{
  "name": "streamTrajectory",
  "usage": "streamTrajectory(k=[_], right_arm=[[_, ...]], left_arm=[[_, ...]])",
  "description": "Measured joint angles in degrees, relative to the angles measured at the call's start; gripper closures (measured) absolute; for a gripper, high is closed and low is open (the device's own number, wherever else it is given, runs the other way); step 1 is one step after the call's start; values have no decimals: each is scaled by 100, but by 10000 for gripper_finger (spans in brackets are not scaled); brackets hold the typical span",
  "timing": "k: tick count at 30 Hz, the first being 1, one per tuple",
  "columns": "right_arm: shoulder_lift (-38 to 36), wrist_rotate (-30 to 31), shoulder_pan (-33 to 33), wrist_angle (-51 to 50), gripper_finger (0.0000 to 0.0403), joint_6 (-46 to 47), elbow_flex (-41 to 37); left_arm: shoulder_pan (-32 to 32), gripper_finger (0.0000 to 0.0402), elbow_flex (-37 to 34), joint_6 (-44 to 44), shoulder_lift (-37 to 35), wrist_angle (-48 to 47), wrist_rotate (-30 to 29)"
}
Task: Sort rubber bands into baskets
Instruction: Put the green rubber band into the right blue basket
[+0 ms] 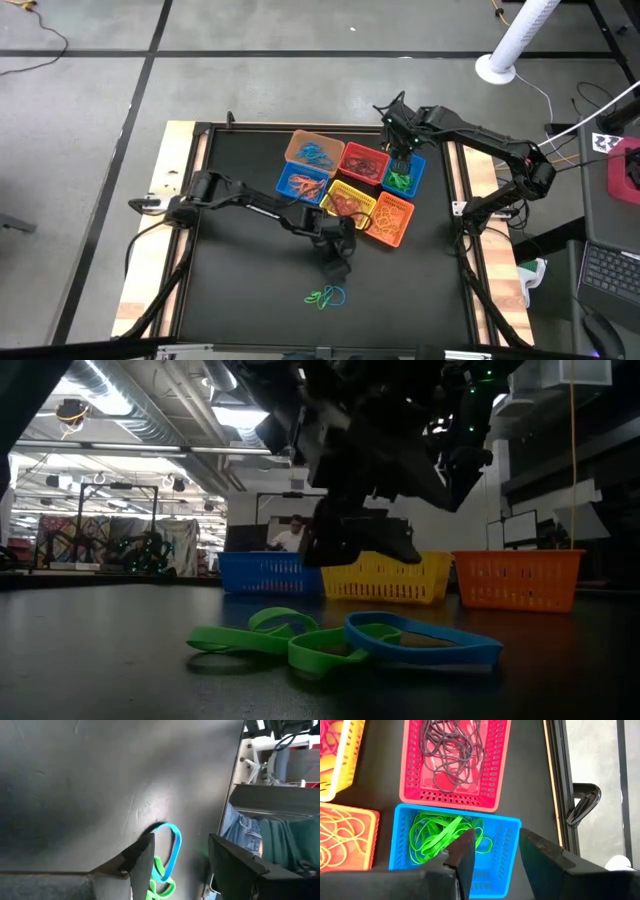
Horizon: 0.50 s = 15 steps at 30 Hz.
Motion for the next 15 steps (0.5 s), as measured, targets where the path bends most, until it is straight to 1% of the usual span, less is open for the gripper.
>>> streamTrajectory(k=[2, 7, 11, 15], right_arm=[[0, -1, 0, 6, 248, -1, 0], [0, 0, 0, 36, 248, -2, 0], [0, -1, 0, 35, 249, -4, 0], [0, -1, 0, 35, 248, -4, 0]], left_arm=[[31, 222, 2, 173, -48, -50, 19], [-3, 222, 2, 937, -125, -187, 123], [-75, 222, 2, 1638, -125, -746, 382], [-119, 222, 2, 1964, -125, -1207, 409]])
